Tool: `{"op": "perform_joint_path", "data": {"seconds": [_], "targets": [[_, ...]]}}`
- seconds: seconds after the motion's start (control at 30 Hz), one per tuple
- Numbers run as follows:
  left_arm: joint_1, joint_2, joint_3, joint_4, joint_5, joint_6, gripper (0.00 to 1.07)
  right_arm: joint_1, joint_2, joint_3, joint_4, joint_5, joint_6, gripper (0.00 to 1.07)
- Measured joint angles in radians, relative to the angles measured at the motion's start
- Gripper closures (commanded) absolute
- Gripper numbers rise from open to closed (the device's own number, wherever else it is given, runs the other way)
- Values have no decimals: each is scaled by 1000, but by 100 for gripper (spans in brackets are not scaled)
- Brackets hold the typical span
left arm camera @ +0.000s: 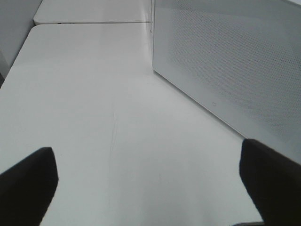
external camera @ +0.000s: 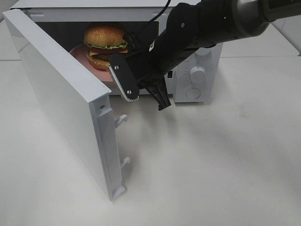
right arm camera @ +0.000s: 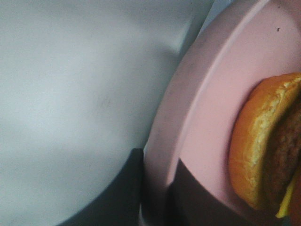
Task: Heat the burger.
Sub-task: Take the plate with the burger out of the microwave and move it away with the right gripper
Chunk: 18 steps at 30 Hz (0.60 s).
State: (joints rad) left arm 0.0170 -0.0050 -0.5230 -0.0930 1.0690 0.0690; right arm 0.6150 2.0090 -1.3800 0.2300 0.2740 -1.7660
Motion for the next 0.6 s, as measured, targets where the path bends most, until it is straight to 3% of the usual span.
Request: {"op": "perform_joint_path", "data": {"seconds": [0.6], "targets": [[0, 0, 0, 0, 0, 0, 8, 9, -167, 283, 43, -123, -66, 107]]}}
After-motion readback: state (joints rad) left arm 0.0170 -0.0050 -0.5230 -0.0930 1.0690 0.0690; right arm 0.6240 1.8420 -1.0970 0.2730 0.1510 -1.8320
